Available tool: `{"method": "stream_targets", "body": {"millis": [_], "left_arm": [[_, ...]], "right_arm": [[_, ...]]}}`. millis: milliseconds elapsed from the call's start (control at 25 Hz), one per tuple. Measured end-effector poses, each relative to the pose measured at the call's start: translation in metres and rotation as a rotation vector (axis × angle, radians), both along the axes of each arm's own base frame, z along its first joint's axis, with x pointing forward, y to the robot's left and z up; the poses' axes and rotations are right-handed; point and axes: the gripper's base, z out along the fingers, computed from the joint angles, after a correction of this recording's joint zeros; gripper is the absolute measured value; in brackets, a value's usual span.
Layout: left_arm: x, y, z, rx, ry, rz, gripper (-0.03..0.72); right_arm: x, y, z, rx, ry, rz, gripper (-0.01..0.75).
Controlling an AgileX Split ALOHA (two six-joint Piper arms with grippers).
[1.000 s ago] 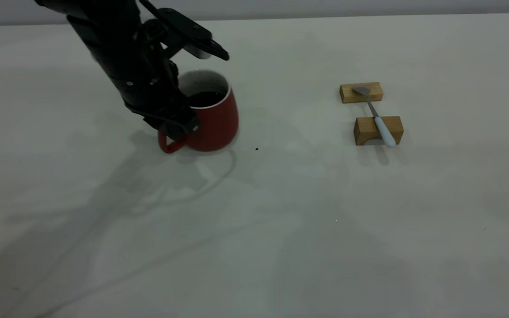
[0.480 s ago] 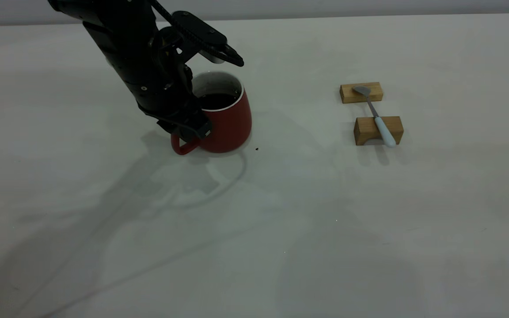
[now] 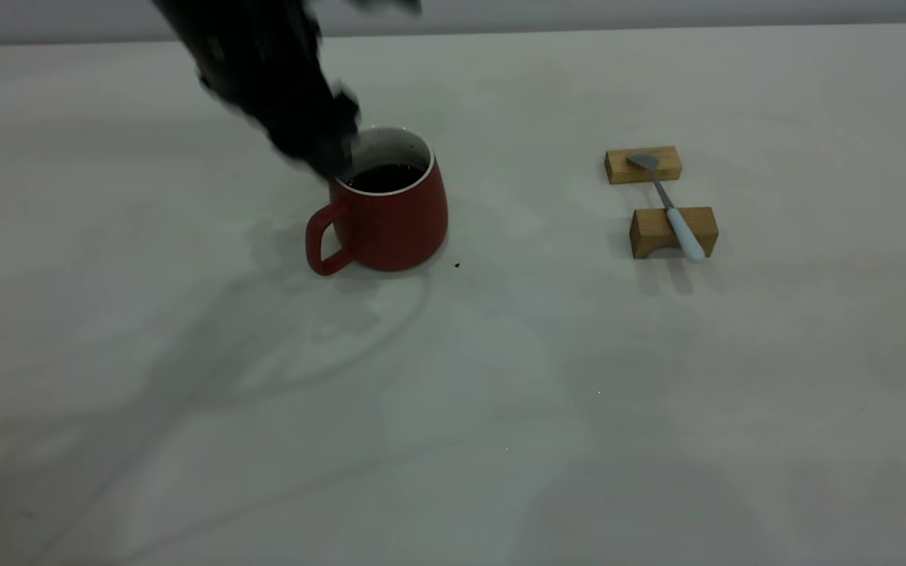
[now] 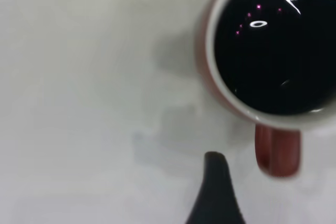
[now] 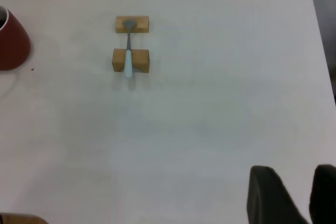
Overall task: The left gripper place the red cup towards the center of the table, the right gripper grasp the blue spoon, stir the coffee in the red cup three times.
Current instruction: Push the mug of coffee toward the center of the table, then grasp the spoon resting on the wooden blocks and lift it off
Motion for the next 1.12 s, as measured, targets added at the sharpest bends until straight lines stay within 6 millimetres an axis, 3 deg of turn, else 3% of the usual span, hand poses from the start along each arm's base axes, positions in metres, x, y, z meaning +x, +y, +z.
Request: {"method": "stream_targets", "body": {"millis": [160, 240, 520, 640, 840, 1000, 1120], "left_arm": [[-0.02, 0.012, 0.076, 0.002, -0.048, 0.008, 0.58], [-0.04, 0.023, 0.117, -0.009, -0.059, 0.047, 0.537], [-0.116, 0.063, 0.21, -0.043, -0.067, 0.172, 0.43], [-0.152, 0.081, 0.231, -0.026, 0.0, 0.247, 0.4], [-0.194, 0.102, 0.255, -0.156, -0.087, 0.385, 0.366], [-0.237, 0.124, 0.25, -0.204, -0.141, 0.399, 0.356], [-0.275, 0.149, 0.234, -0.25, -0.192, 0.471, 0.355]], "right_arm": [[0.0, 0.0, 0.0, 0.0, 0.0, 0.0, 0.237], [0.0, 0.0, 0.0, 0.0, 0.0, 0.0, 0.237], [0.0, 0.0, 0.0, 0.0, 0.0, 0.0, 0.237], [0.0, 0.0, 0.0, 0.0, 0.0, 0.0, 0.237], [0.0, 0.0, 0.0, 0.0, 0.0, 0.0, 0.237], [0.0, 0.0, 0.0, 0.0, 0.0, 0.0, 0.237], [0.0, 0.0, 0.0, 0.0, 0.0, 0.0, 0.238]]}}
